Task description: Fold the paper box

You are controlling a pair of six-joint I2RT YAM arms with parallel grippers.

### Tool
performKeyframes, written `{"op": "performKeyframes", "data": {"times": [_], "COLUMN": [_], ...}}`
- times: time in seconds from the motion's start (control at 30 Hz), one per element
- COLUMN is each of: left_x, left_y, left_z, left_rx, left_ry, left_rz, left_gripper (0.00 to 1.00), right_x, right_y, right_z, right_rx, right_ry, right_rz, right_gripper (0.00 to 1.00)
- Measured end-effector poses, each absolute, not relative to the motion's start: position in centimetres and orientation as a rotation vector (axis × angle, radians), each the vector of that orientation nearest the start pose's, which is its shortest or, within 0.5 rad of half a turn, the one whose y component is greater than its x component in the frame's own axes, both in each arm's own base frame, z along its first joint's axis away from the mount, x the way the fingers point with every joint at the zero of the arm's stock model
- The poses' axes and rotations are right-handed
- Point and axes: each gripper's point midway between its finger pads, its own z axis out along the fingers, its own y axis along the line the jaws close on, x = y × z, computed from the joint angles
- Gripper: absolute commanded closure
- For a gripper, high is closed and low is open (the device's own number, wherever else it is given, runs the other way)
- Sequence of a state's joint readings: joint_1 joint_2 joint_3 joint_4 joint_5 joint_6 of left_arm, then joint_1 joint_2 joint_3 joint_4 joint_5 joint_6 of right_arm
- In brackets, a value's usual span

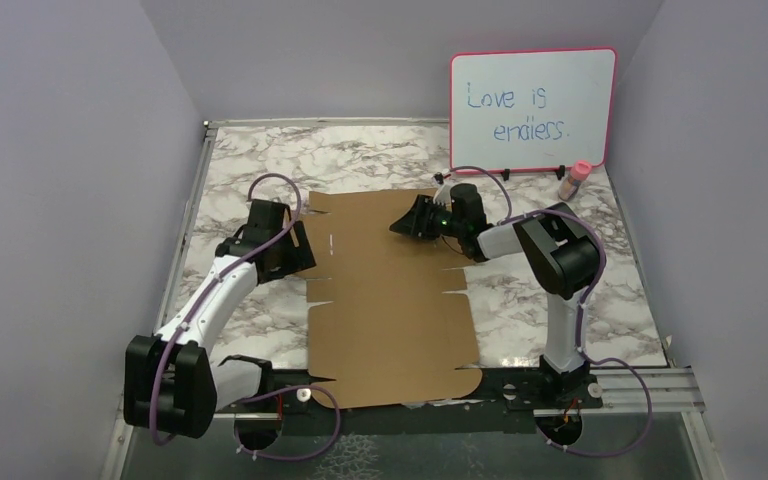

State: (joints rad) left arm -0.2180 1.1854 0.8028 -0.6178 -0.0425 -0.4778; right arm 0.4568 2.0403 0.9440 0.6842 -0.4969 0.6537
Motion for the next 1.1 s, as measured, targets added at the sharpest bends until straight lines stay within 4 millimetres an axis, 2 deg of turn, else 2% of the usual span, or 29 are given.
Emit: {"op": "performKeyframes", "data": {"times": [0.1,0.23,0.47,0.77,1.1], "left_x": [25.6,24.6,24.6,23.9,24.0], "left_y": [-7.5,-9.1,-10.8,-10.9,-11.1], "left_z": [7.4,5.7,5.1,4.0,3.9], "left_rx": [-0.408,-0.445,-0.473,-0.49,-0.47], "left_ry": [2.577,2.591,2.57,2.591,2.589], "left_rz": [-0.319,-0.472,-0.618,-0.626,-0.636], "left_gripper": [0.21,0.21,0.22,0.23,0.34], "right_x": [39.3,39.3,39.3,39.3,39.3], "right_y": [31.1,31.1,31.1,31.1,31.1], "right_z": [4.1,4.1,4.1,4.1,4.1], "right_rx": [-0.139,-0.139,-0.139,-0.139,-0.14], "right_ry": [2.135,2.135,2.134,2.133,2.131], "right_rz": [1.178,1.178,1.179,1.179,1.18], "right_gripper": [0.4,0.4,0.4,0.4,0.4]}}
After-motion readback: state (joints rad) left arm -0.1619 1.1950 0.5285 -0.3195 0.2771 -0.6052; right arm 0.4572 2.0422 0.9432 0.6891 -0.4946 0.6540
